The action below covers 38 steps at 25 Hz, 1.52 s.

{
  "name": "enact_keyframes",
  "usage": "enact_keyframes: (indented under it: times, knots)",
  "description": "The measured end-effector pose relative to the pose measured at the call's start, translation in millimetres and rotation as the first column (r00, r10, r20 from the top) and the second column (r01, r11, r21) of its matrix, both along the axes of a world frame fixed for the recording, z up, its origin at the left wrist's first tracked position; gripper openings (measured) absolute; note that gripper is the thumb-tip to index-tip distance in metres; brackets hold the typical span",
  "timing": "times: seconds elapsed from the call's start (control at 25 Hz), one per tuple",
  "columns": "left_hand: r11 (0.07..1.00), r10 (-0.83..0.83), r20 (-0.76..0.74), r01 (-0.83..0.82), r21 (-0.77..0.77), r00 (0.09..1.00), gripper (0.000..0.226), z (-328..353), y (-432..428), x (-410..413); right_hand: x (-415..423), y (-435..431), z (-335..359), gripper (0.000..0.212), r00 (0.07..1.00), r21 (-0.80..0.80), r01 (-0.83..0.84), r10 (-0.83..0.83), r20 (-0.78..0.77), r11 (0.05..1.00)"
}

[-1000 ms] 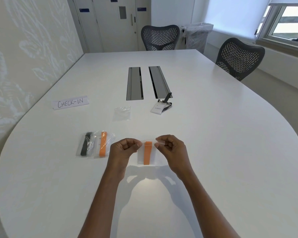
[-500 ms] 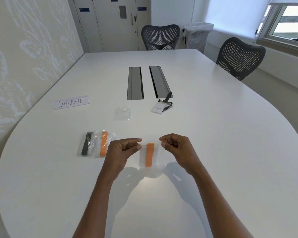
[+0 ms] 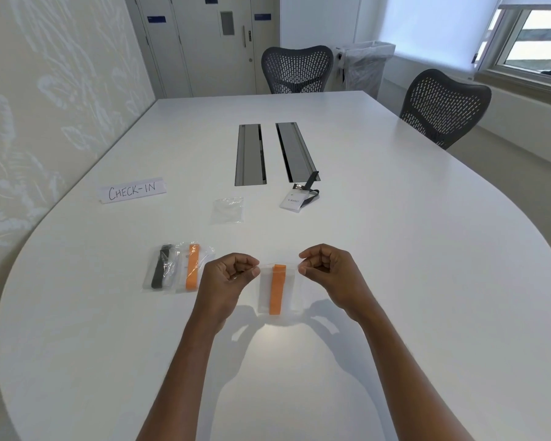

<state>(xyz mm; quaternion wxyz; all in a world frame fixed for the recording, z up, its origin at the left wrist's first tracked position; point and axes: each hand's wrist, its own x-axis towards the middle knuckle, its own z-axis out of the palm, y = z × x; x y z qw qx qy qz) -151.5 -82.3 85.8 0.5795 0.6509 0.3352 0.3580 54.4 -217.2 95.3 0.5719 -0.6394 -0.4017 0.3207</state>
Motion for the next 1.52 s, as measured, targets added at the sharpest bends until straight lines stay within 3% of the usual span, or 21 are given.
enact_keyframes:
  times: [0.16,0.32,0.64,0.88,1.04,1.2,1.52]
  knots:
    - [0.999,-0.013,-0.011,0.013,0.043,1.000,0.024,-1.3,2.0,0.3,-1.1,2.5,-2.2,0.012,0.998,-0.001,0.051,-0.051,0.030,0.999]
    - [0.995,-0.038,-0.057,0.043,0.090,0.998,0.017,-2.4,1.2,0.1,-4.9,4.8,-4.7,0.015,0.991,0.016,0.110,-0.111,0.080,0.994]
    - [0.982,-0.068,-0.113,0.086,0.166,0.991,0.023,-7.2,1.2,4.2,-7.6,1.9,-6.8,0.014,0.982,0.053,0.043,-0.052,0.183,0.998]
    - [0.996,-0.087,0.076,0.088,-0.017,0.993,0.022,-2.1,-7.7,17.8,-4.2,0.1,-9.7,0.005,0.990,0.059,0.141,-0.139,-0.037,0.988]
    - [0.988,-0.101,0.137,0.116,-0.103,0.985,0.017,0.7,-6.5,23.8,0.4,2.1,-11.4,0.012,0.994,0.037,0.113,-0.113,-0.008,0.993]
    - [0.972,-0.033,0.204,0.079,-0.223,0.978,0.016,0.6,-2.9,28.1,-4.4,-0.9,-18.6,0.017,0.987,0.053,0.031,-0.022,-0.158,0.998]
    - [0.930,0.137,0.233,-0.044,-0.364,0.963,0.019,-3.0,21.8,22.3,-12.0,4.2,-41.3,0.009,0.999,-0.112,0.020,-0.024,-0.040,0.994]
